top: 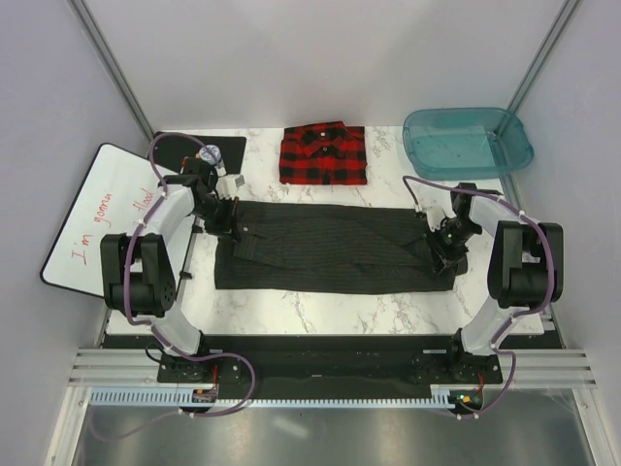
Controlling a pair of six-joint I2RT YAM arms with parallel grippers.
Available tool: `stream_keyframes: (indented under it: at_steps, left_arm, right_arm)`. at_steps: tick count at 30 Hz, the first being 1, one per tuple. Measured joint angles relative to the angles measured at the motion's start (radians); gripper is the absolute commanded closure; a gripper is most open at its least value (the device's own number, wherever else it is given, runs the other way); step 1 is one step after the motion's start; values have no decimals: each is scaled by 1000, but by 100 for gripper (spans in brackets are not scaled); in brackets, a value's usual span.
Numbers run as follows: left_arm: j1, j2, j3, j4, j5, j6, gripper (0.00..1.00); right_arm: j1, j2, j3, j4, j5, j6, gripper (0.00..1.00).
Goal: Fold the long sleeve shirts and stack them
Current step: Fold the shirt
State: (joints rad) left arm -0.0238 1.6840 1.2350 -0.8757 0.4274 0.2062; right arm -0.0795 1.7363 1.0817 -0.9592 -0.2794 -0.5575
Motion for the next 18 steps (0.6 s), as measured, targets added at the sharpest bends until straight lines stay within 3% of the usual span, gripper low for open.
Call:
stream_keyframes:
  at_steps: [2,9,18]
  left_arm:
    - [0,-6,24,-16,9,-3,98]
    - [-2,-40,116,-78,37,-8,98]
    - [0,-79,104,-119,45,-8,98]
  right_arm:
    - [-21,17,-1,-6,-8,-11,100]
    - [-67,28,-4,-16,-19,-31,100]
    - [-67,20,-60,-16,-23,-50,100]
